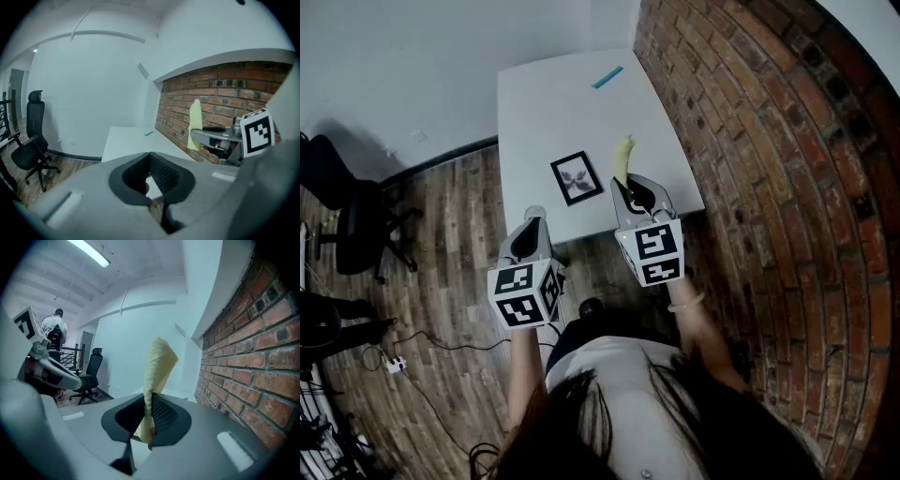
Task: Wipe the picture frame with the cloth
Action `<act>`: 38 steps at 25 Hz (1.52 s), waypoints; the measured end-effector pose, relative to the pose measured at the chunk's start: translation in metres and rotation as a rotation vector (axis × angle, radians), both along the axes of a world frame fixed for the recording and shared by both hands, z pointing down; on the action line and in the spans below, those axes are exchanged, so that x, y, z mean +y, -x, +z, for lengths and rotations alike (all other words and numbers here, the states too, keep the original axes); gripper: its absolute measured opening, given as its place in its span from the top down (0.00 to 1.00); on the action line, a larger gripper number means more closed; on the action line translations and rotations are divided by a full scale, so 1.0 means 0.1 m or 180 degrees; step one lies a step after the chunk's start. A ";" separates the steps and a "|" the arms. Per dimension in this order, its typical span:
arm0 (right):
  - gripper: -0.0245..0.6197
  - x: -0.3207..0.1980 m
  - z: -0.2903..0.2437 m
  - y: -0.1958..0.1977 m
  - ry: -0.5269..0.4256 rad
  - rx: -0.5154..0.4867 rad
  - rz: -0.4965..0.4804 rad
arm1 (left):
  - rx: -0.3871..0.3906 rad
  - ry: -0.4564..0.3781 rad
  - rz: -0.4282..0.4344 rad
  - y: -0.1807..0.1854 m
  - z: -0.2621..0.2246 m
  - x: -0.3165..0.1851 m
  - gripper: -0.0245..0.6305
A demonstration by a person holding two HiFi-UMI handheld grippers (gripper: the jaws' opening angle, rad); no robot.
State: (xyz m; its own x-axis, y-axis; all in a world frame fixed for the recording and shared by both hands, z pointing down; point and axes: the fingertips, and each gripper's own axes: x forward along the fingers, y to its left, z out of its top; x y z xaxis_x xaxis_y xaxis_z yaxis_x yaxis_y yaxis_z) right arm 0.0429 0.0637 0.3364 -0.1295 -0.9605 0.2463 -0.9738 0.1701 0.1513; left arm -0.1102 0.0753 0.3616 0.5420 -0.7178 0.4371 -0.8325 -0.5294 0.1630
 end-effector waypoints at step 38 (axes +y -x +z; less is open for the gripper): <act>0.90 -0.86 0.30 0.03 0.0249 0.0148 -0.0177 | 0.0177 0.0418 0.0030 -0.10 0.48 -0.83 0.96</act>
State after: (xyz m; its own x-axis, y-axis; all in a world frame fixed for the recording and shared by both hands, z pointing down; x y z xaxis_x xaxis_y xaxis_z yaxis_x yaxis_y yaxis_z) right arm 0.0401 -0.0227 0.3665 -0.1687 -0.9298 0.3271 -0.9548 0.2366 0.1802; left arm -0.0998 -0.0081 0.4097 0.5744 -0.6510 0.4962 -0.8154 -0.5082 0.2771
